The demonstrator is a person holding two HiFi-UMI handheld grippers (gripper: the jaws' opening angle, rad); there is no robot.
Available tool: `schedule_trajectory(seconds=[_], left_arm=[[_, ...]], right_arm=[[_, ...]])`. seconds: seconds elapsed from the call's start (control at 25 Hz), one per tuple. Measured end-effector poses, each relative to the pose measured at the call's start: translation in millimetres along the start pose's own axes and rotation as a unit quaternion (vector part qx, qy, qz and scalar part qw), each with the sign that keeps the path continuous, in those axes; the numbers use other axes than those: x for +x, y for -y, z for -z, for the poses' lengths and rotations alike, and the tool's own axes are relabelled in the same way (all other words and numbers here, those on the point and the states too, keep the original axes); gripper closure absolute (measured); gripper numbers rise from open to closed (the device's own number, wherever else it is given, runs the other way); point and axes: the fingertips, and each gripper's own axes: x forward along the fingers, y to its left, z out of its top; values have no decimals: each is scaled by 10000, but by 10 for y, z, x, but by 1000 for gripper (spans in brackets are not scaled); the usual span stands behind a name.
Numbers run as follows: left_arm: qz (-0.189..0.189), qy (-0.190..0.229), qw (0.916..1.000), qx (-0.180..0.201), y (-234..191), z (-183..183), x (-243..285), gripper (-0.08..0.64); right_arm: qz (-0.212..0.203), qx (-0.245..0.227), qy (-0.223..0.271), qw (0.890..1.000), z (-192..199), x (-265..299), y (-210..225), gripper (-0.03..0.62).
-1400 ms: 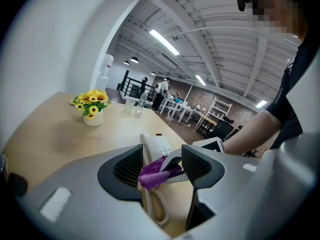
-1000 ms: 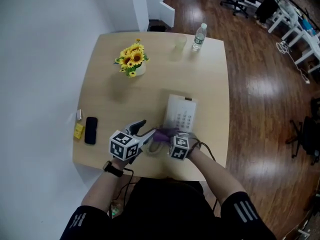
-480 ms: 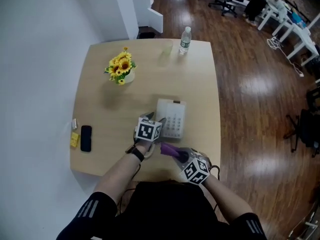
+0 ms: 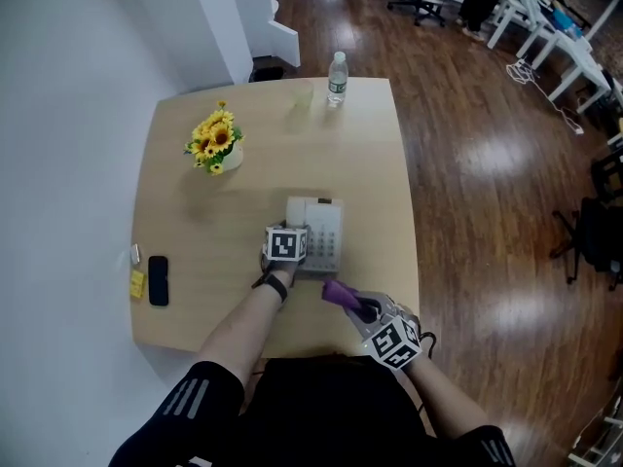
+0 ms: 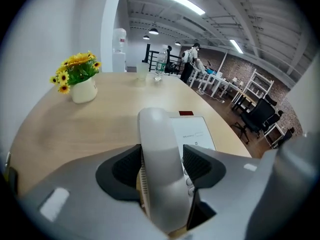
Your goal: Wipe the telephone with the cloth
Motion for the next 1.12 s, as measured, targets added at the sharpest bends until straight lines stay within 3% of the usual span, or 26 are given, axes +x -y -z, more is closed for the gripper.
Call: schedule_trajectory(seconds=[0.24,0.36,0.52,0.68,0.76,0.92,1.0,1.12], left_arm=[[-101,137,9998,54,-33,-1,35,313],[9,162,9998,-119,-33,2,26,330],[446,213,9984,-289,7,-26,-92,341],[1072,640,9912,-429,62,-155,-462,345],[1637,927,9800,-641,113,-214,-701,345],[2727,1500,9449,-1018,190,-315,-1284,345],[3029,1759,9282,-1257,158,-360,-1592,345],[3246,2037,9111,-1515,77,-378,-1963,347]], right_arm=[[-21,29,34,10000,26,-43,-10,525],[-15,125,91,9999,11,-70,8,525],[86,220,200,9995,-48,-130,117,525],[196,467,463,9976,-168,-182,255,525],[270,530,579,9966,-254,-208,327,525],[342,596,848,9940,-508,-251,459,525],[376,518,987,9931,-705,-275,510,525],[470,142,1215,9914,-1124,-313,568,525]])
